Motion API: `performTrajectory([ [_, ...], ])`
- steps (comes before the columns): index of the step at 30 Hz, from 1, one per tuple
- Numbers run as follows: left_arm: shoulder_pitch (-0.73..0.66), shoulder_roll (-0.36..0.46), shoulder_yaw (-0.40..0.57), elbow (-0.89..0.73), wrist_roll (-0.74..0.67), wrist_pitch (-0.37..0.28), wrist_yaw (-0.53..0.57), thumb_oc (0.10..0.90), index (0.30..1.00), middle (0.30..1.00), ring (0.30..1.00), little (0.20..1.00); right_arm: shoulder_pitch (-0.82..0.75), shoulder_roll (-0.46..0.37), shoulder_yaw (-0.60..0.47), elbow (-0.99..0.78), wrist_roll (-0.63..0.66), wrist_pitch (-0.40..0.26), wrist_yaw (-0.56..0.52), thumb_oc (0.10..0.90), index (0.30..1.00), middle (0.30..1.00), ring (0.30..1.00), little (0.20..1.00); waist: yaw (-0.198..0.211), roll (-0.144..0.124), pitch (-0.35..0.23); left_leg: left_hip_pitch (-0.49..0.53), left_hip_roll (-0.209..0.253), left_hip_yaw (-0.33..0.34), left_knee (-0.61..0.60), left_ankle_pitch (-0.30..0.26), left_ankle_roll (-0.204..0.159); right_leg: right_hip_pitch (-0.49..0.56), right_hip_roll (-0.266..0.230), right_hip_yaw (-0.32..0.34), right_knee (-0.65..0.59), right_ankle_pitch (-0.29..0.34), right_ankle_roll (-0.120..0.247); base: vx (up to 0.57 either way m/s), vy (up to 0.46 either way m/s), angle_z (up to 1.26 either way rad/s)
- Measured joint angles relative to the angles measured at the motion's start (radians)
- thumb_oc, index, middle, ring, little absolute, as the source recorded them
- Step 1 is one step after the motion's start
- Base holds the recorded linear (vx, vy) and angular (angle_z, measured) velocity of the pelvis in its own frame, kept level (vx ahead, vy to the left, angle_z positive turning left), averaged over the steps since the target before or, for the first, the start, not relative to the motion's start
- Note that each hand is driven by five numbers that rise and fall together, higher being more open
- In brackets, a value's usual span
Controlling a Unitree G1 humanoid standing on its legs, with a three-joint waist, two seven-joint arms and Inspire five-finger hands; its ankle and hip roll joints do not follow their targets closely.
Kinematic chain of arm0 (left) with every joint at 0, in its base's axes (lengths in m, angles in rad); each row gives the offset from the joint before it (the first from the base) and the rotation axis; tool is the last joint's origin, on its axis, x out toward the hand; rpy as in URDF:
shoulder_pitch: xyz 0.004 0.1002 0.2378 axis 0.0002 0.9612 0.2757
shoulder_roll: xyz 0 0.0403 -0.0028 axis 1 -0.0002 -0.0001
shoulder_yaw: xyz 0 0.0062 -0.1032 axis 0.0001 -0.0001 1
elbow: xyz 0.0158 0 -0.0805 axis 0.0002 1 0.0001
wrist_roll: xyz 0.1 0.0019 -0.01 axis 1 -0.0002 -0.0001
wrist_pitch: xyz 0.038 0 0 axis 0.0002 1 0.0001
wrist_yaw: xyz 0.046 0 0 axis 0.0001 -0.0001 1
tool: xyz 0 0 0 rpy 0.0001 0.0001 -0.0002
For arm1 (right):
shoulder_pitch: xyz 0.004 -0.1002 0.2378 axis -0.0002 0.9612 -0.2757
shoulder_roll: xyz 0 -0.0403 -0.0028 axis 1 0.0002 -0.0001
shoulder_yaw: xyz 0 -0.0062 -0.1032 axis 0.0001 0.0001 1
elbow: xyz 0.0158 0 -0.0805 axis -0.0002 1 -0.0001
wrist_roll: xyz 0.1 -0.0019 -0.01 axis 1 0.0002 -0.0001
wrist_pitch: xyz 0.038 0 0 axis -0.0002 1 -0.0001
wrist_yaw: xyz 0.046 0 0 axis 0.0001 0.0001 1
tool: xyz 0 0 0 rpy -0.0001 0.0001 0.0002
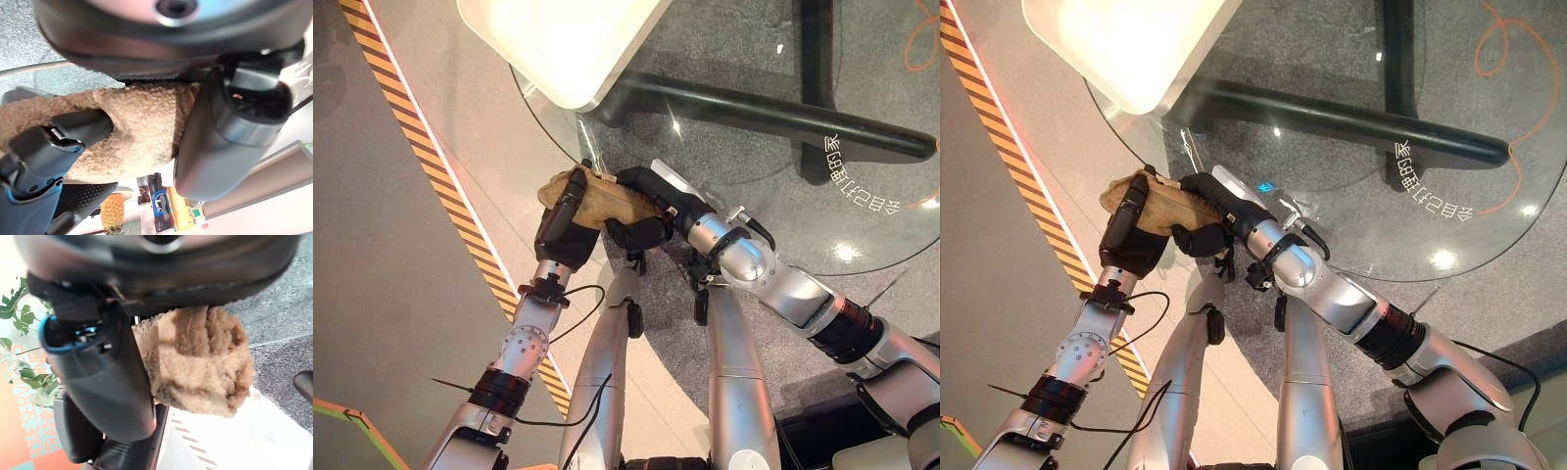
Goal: Wipe the table with a cloth and put it in the basket.
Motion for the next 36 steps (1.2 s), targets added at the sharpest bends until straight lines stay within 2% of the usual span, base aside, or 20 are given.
performTrajectory([
  [13, 0.000, 0.000, 0.001, 0.000, 0.000, 0.000, 0.000, 0.100, 0.300, 0.300, 0.300, 0.200, 0.000, 0.000, -0.002, -0.002, -0.002, 0.000, -0.005, 0.100, 0.300, 0.300, 0.300, 0.200, -0.007, 0.000, 0.000, 0.001, 0.000, 0.000, 0.001, 0.000, 0.000, 0.000, 0.001, 0.000, 0.002, 0.000, 0.000, 0.00, 0.000, 0.00],
  [14, 0.000, 0.000, 0.001, 0.000, 0.000, 0.000, 0.000, 0.100, 0.300, 0.300, 0.300, 0.200, 0.000, 0.000, -0.001, -0.002, -0.005, 0.000, -0.008, 0.232, 0.413, 0.413, 0.413, 0.332, -0.008, 0.000, 0.000, 0.001, 0.000, 0.000, 0.001, 0.000, 0.000, 0.000, 0.000, 0.000, 0.002, 0.000, 0.000, 0.00, 0.000, 0.00],
  [15, -0.001, -0.001, 0.001, 0.000, 0.000, 0.000, 0.000, 0.100, 0.300, 0.300, 0.300, 0.200, 0.000, 0.000, -0.001, -0.003, -0.005, 0.000, -0.012, 0.800, 0.900, 0.900, 0.900, 0.900, -0.008, 0.000, 0.000, 0.001, 0.000, 0.000, 0.001, 0.000, 0.000, 0.000, 0.001, 0.000, 0.002, 0.000, 0.000, 0.00, 0.000, 0.00],
  [36, -0.028, -0.022, 0.009, 0.001, -0.009, 0.001, 0.000, 0.100, 0.300, 0.300, 0.300, 0.200, 0.034, 0.000, -0.027, -0.055, -0.080, -0.002, -0.049, 0.800, 0.900, 0.900, 0.900, 0.900, -0.013, -0.001, 0.000, 0.001, 0.000, 0.001, 0.001, 0.000, 0.000, 0.000, 0.000, 0.002, 0.002, 0.000, 0.000, 0.00, 0.000, 0.00],
])
